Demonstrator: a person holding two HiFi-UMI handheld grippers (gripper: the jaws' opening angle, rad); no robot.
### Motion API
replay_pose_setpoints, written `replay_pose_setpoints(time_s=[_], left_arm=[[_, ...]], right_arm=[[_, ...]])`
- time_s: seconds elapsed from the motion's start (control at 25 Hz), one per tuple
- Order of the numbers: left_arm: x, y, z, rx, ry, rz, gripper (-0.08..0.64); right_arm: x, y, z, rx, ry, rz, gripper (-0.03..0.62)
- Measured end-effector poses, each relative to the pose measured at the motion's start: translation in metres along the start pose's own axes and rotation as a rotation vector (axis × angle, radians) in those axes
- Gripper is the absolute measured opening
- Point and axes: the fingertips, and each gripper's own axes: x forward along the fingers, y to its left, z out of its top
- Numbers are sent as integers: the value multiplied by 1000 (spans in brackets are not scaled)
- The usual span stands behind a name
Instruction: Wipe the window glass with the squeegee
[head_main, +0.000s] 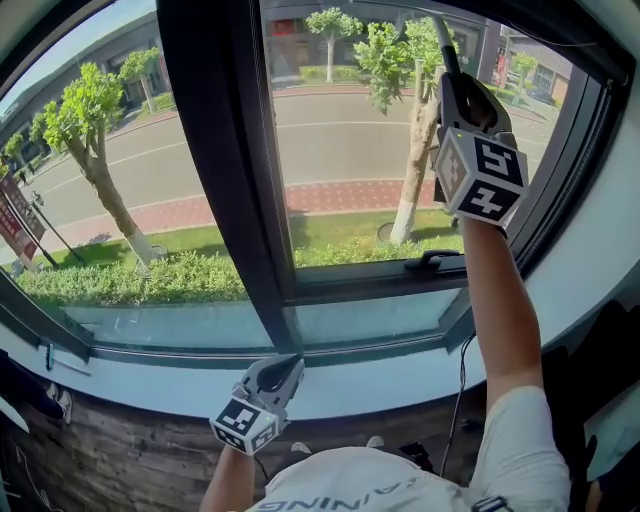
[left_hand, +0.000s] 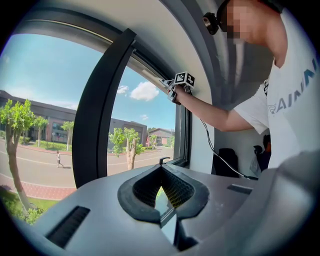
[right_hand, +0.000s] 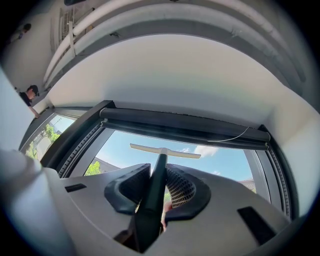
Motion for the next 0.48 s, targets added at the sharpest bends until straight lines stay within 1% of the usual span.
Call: replay_pose_setpoints(time_s=[0.24, 0.48], left_arm=[[0, 3, 1, 0, 1, 10, 14], [2, 5, -2, -10, 3, 6, 14]], right_arm=[[4, 3, 1, -1, -21, -2, 98], [0, 8, -7, -41, -16, -3, 98]])
